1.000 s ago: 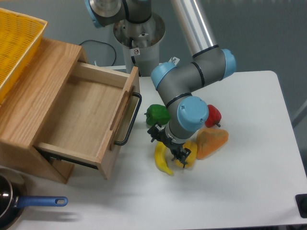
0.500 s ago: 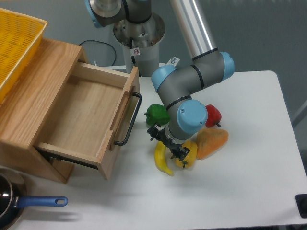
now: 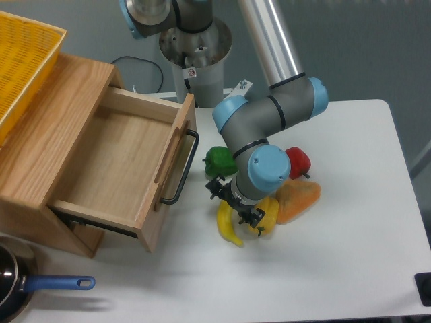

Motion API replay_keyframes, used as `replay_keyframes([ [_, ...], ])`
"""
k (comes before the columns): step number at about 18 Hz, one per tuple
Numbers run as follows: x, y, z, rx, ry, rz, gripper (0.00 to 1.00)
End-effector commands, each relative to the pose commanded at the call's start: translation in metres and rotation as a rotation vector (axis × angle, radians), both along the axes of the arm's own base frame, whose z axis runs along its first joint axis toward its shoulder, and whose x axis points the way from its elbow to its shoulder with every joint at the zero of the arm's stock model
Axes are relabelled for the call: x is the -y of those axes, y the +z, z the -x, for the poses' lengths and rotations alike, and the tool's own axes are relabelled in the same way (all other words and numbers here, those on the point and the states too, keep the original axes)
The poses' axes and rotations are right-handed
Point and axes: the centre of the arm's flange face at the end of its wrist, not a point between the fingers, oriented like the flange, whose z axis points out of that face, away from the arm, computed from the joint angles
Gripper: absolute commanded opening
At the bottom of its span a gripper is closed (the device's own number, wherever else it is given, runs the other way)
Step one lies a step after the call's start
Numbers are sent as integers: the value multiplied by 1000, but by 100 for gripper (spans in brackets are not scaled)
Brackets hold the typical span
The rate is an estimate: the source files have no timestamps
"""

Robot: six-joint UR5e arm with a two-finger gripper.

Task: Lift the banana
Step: 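Adjust the gripper fingers around the banana beside the yellow pepper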

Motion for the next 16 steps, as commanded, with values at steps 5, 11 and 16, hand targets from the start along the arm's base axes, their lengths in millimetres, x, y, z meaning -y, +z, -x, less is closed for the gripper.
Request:
replay_keyframes([
  [5,1,-3,-1,-8,-7,18,100],
  [11,-2,-4,-4,-7,-14,20,100],
  [16,-4,-7,-6,-3,-15,23,100],
])
